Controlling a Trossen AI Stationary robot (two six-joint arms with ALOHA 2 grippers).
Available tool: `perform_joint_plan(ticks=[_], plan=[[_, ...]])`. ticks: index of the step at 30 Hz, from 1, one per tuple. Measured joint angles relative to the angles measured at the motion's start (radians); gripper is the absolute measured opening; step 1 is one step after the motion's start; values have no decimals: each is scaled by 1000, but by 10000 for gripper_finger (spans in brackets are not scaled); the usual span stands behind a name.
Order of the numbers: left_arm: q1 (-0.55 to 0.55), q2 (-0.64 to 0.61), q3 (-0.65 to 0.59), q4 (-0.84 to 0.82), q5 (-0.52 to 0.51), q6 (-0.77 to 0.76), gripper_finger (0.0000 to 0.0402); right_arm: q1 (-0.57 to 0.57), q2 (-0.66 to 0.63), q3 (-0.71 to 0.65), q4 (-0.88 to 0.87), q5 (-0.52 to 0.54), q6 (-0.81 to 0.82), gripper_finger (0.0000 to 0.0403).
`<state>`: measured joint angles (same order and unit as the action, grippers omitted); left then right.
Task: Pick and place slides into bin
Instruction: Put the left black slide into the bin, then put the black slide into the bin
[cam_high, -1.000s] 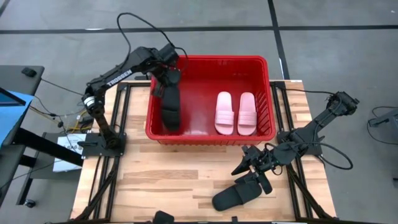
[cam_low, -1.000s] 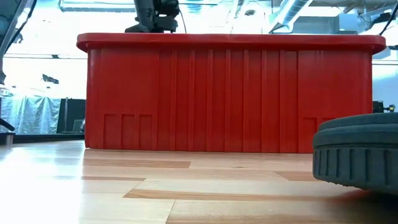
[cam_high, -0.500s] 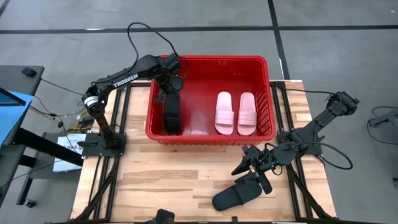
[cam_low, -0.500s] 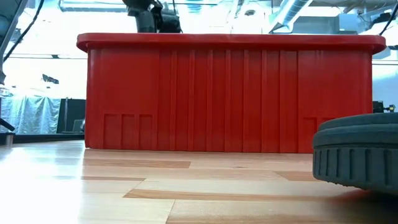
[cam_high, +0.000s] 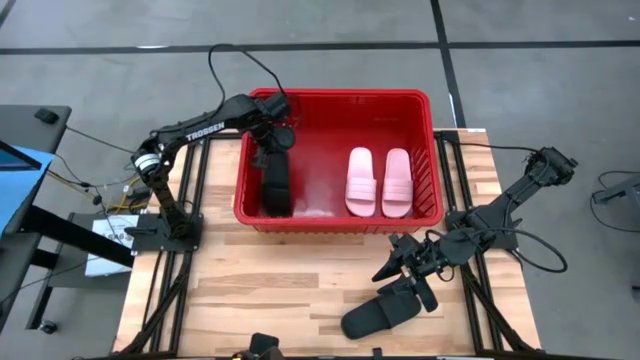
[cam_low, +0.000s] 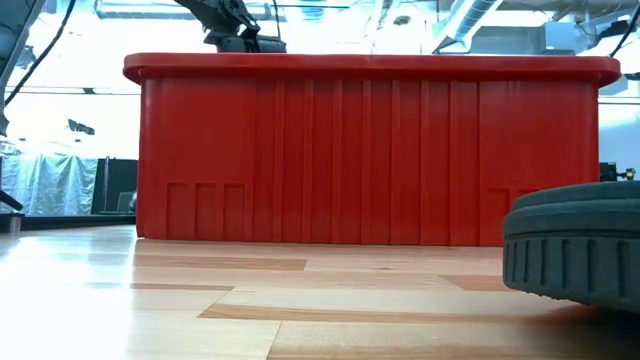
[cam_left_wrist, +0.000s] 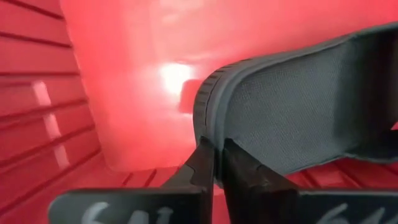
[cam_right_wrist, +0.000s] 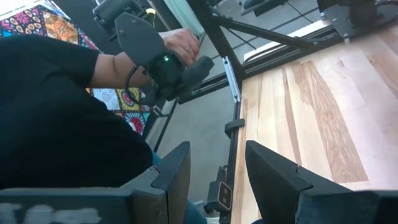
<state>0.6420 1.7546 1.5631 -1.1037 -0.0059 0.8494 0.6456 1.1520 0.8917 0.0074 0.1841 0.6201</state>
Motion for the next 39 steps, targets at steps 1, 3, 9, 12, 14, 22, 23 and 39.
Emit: perform_joint_plan(ticks=[1,3,9,12,14,22,23,39], plan=[[0,0,0,10,-1,0,6,0,0,0,0,0,0,145],[-1,0,0,13,-3,0,14,0,0,0,0,0,0,145],[0,0,0,15,-7,-3,39,0,0,0,0,0,0,145],[1,0,0,16,-10,-20,49,0,0,0,0,0,0,145],[1,0,0,15,-17,-29,55,0,0,0,0,0,0,145],[1,0,0,19,-27,-48,87,0,0,0,0,0,0,145],[1,0,0,19,-29,-49,91,0,0,0,0,0,0,145],[-16,0,106,-78,-194,-58,103,0,0,0,0,0,0,145]])
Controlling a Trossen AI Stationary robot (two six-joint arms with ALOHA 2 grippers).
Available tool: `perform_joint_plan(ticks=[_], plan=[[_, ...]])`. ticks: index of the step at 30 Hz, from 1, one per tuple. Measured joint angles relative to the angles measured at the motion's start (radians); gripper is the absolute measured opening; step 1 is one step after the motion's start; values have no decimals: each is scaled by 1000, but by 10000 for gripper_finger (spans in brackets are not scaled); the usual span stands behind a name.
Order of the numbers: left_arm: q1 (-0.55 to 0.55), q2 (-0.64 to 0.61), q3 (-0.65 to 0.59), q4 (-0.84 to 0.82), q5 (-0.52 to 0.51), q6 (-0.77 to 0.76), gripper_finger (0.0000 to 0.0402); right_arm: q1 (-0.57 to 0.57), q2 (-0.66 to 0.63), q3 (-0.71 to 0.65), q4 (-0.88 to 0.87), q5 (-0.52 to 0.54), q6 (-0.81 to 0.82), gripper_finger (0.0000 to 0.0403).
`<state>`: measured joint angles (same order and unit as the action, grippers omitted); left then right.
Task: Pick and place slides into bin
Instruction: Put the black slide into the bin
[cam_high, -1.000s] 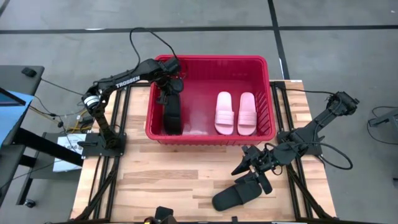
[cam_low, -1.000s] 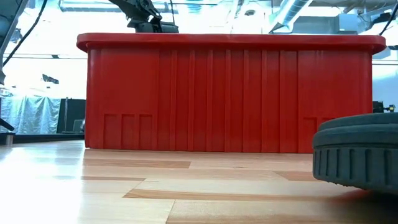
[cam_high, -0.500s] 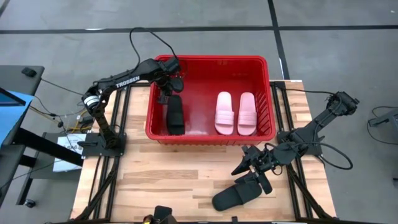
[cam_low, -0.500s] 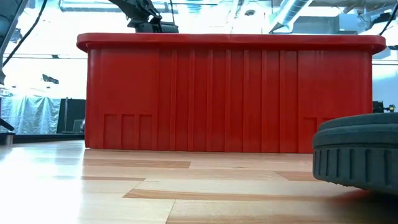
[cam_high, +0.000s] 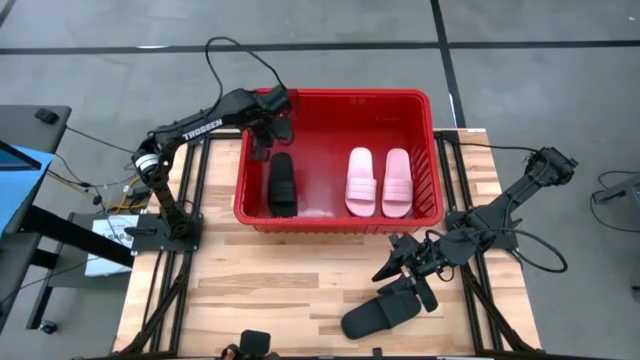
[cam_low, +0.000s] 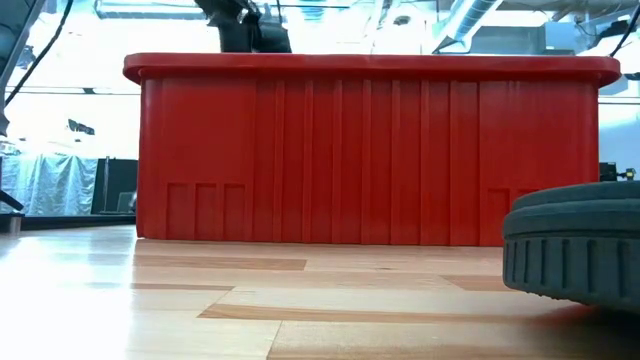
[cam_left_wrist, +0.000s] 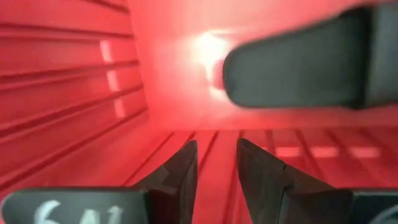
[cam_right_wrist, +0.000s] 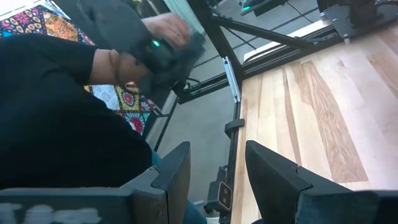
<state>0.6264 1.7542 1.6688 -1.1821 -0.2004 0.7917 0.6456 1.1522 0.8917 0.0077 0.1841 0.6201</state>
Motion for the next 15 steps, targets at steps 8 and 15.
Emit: perform_joint_plan(ticks=[8,15], plan=[[-26,-44,344,-116,135,-223,102,0,0,0,0,0,0,145],[-48,-194,473,-72,346,-413,102,0,0,0,0,0,0,145]])
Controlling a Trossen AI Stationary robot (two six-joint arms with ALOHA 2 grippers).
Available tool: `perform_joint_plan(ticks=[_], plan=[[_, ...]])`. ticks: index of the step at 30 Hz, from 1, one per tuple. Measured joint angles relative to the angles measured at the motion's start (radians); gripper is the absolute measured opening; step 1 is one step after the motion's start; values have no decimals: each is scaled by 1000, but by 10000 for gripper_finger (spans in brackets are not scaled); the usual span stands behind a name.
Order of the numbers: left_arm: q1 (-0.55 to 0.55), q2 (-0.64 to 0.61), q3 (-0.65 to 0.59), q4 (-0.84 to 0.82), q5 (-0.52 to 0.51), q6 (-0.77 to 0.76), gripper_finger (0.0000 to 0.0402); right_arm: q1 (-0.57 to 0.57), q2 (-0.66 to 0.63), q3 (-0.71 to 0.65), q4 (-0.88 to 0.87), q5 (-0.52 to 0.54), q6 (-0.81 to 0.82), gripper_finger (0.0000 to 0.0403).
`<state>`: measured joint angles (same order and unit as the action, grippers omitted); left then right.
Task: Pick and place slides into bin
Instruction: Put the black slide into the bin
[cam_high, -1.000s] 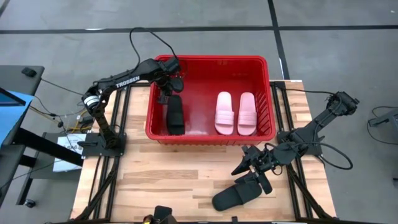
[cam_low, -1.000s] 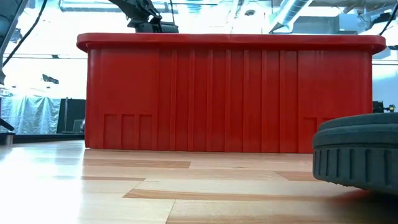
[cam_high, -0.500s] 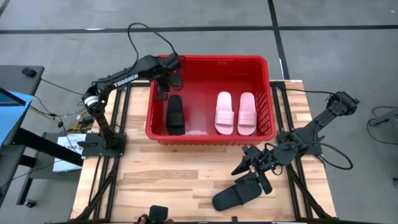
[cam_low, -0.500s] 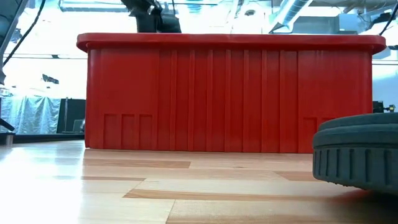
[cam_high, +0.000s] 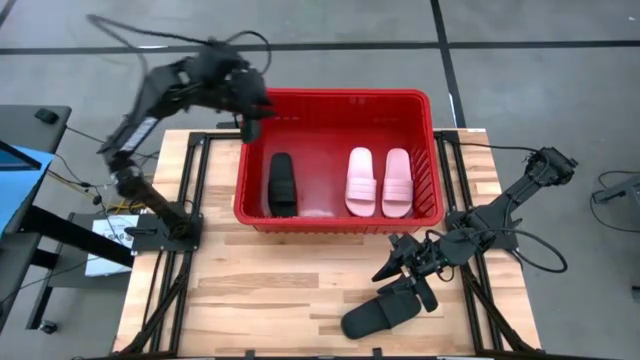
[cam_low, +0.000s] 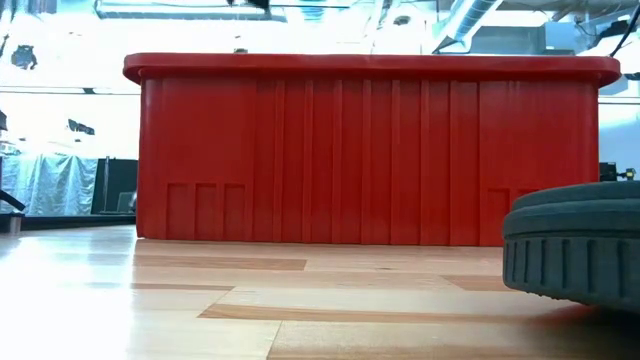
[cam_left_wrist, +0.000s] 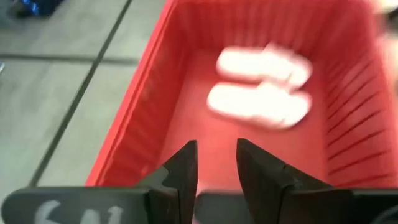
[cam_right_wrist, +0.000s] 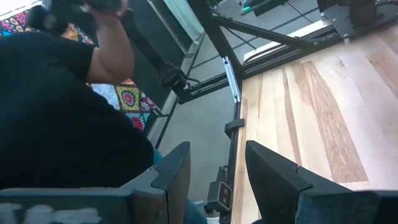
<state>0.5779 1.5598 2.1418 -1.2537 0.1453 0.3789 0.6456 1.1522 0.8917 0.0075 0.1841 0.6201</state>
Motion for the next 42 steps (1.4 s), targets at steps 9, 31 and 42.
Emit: perform_joint_plan(ticks=[9,31,42], plan=[[-52,-179,-1,-13,130,-160,102,0,0,0,0,0,0,145],[-358,-749,-798,539,93,-640,102,-9,0,0,1,0,-1,145],[-476,-779,-887,658,-60,-647,102,-40,0,0,70,4,17,145]])
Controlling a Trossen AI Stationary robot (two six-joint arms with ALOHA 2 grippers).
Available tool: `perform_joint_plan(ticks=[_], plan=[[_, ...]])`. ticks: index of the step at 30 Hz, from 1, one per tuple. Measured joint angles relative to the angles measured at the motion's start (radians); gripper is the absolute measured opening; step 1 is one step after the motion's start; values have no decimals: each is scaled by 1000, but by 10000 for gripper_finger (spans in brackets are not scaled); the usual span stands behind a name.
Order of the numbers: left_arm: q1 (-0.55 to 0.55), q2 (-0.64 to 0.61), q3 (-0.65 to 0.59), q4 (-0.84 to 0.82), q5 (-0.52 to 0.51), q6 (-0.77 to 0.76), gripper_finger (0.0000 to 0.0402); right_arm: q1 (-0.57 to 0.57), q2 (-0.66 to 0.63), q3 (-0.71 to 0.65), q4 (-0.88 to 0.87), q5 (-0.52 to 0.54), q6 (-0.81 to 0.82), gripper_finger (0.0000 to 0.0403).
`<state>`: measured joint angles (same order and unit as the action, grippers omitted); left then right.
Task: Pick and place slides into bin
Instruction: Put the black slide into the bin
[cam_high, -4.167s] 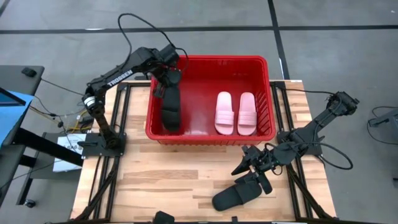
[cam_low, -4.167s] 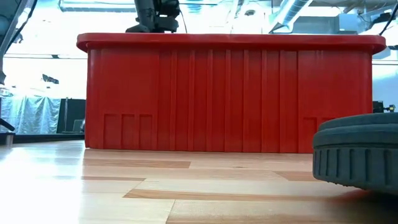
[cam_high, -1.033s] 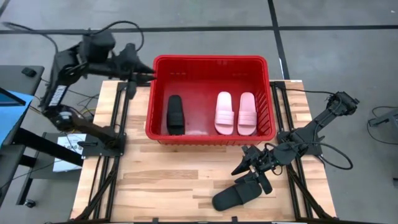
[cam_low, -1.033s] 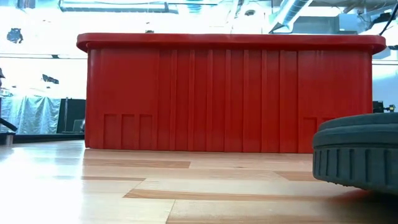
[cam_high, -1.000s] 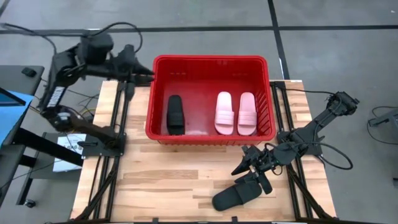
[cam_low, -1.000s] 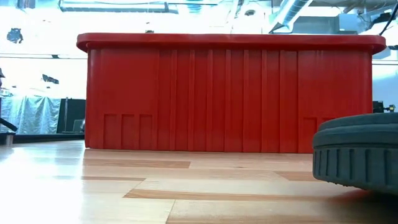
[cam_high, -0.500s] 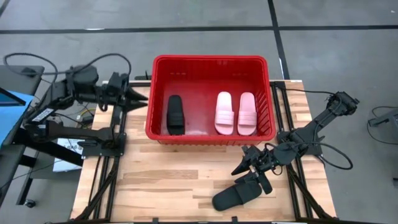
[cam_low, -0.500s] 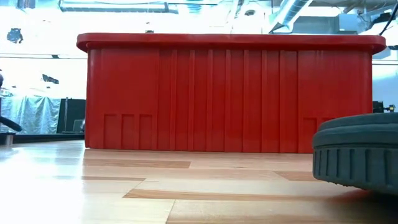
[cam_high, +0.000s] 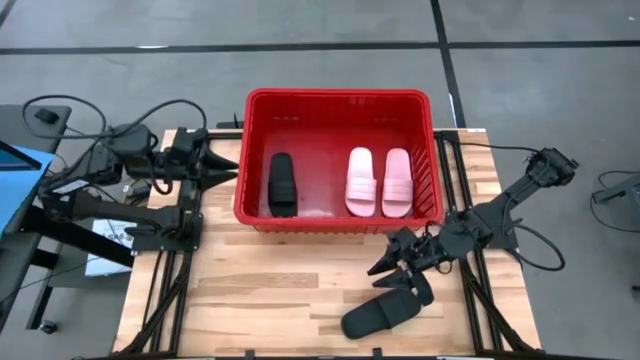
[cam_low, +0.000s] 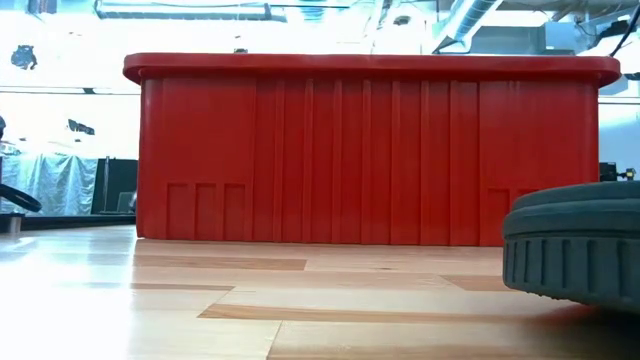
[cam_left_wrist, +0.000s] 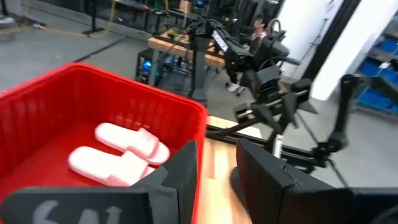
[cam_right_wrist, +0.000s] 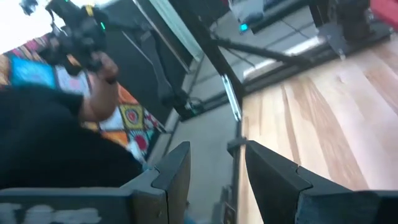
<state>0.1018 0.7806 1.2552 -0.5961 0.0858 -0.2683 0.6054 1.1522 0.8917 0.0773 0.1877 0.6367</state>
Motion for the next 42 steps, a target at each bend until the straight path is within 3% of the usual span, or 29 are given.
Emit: perform_joint_plan(ticks=[11,18,25,36,42], plan=[[-6,67,-1,20,-141,19,102,-44,33,1,162,-15,-6,145],[-6,91,0,19,-154,6,103,-69,-5,0,-174,-236,242,139],[-6,90,0,20,-154,14,103,-4,-19,0,-524,-398,441,132],[-6,90,0,19,-154,21,102,50,77,0,-906,-391,473,137],[-6,89,0,19,-153,22,102,55,209,0,-904,-367,448,139]])
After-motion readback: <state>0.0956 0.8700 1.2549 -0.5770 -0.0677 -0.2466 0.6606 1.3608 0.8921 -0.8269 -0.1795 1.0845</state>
